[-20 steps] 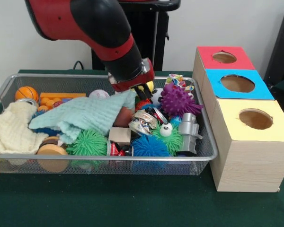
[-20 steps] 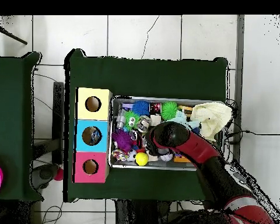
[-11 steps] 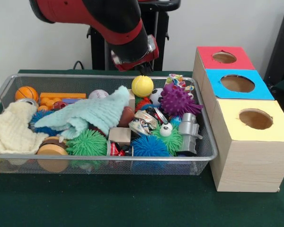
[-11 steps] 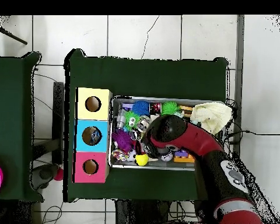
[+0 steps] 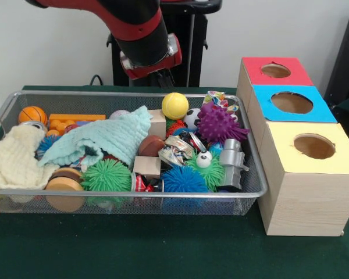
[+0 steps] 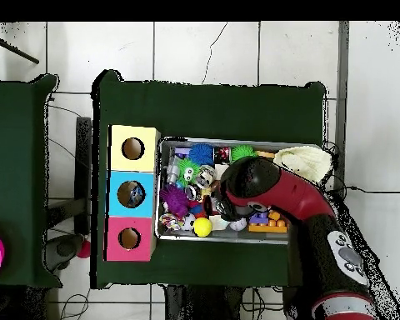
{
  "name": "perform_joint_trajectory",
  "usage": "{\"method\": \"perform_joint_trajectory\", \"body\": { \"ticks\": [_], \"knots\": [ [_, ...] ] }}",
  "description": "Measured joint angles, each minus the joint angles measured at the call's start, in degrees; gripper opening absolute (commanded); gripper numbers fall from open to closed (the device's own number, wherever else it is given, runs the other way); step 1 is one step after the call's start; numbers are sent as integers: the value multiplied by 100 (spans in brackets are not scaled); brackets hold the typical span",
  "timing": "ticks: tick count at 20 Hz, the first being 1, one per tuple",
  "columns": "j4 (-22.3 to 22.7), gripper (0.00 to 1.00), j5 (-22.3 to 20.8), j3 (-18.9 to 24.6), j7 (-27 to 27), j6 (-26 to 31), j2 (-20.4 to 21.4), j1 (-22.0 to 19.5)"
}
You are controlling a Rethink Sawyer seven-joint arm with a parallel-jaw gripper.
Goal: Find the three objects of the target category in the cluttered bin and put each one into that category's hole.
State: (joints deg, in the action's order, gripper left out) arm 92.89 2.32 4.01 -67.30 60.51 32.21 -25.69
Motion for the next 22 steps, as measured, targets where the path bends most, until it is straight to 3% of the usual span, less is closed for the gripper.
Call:
{"method": "perform_joint_trajectory", "body": {
  "ticks": [10, 11, 17, 18, 22],
  "knots": [
    [-314, 0, -273, -221, 0, -11, -60, 19],
    [-421, 100, -487, -253, 0, -112, -60, 19],
    [-606, 100, -941, -265, 0, -505, -62, 20],
    [-710, 100, -1217, -265, 0, -779, -62, 20],
    [-859, 100, -1629, -265, 0, -1145, -64, 20]
  ]
}}
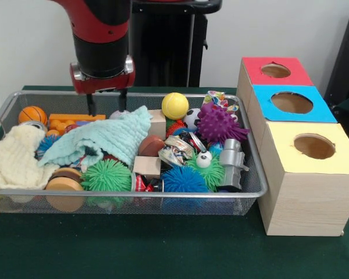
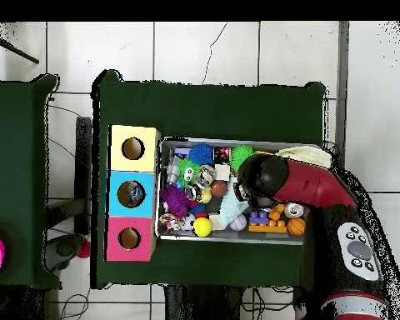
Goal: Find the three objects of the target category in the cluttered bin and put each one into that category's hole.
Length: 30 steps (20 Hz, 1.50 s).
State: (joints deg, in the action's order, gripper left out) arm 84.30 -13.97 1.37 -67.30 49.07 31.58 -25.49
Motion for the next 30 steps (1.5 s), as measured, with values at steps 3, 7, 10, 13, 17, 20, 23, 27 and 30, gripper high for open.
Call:
{"method": "perform_joint_trajectory", "body": {
  "ticks": [3, 7, 10, 13, 17, 20, 23, 27, 30],
  "knots": [
    [-153, 100, -370, -1, 0, -266, 1, -1],
    [-265, 100, -701, 0, 0, -487, -1, 0],
    [-392, 100, -1037, 2, 0, -694, -15, -7],
    [-510, 100, -1293, 12, 0, -928, -81, -44],
    [-584, 100, -1364, 51, 0, -1079, -285, -184],
    [-584, 100, -1296, 117, 0, -1079, -480, -353],
    [-582, 100, -1084, 155, 0, -1061, -733, -553],
    [-571, 100, -684, 165, 0, -858, -938, -694],
    [-544, 100, -312, 196, 0, -581, -1011, -766]
  ]
}}
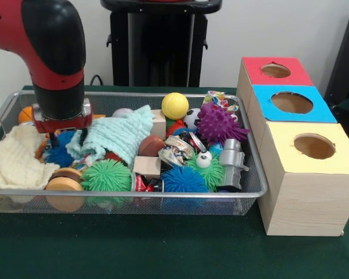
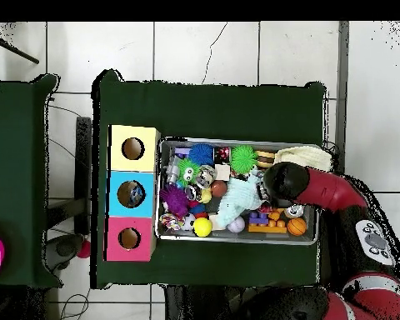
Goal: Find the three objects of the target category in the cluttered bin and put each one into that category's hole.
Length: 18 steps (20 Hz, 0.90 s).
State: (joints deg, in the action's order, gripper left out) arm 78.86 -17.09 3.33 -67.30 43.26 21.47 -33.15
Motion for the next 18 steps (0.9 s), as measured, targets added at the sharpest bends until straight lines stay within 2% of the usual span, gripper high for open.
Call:
{"method": "perform_joint_trajectory", "body": {
  "ticks": [2, 5, 7, 12, 18],
  "knots": [
    [42, 100, 361, 32, 0, 312, -10, -34],
    [87, 100, 600, 53, 0, 494, -7, -42],
    [168, 100, 943, 116, 0, 620, -8, -77],
    [490, 100, 1647, 313, 0, 645, -12, -253],
    [956, 100, 2187, 508, 0, 645, -30, -469]
  ]
}}
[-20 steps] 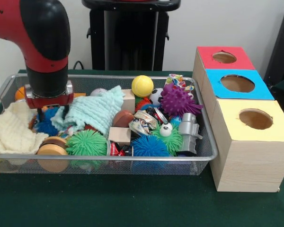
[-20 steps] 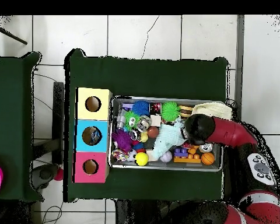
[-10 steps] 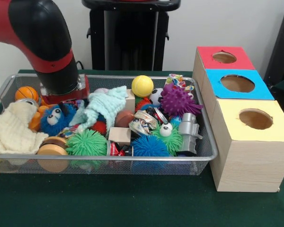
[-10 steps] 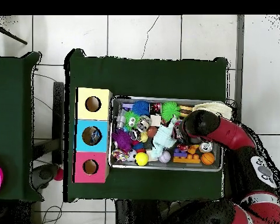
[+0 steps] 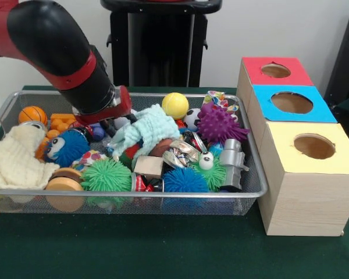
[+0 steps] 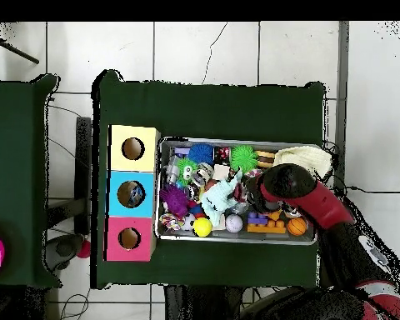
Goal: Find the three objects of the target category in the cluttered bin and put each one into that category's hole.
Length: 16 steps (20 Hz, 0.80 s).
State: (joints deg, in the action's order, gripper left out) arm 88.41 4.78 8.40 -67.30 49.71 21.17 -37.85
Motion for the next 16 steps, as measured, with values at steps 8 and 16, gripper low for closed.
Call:
{"method": "perform_joint_trajectory", "body": {
  "ticks": [8, 16],
  "knots": [
    [445, 100, 393, 162, 0, 0, -18, -120],
    [960, 100, 878, 479, 0, -82, -18, -215]
  ]
}}
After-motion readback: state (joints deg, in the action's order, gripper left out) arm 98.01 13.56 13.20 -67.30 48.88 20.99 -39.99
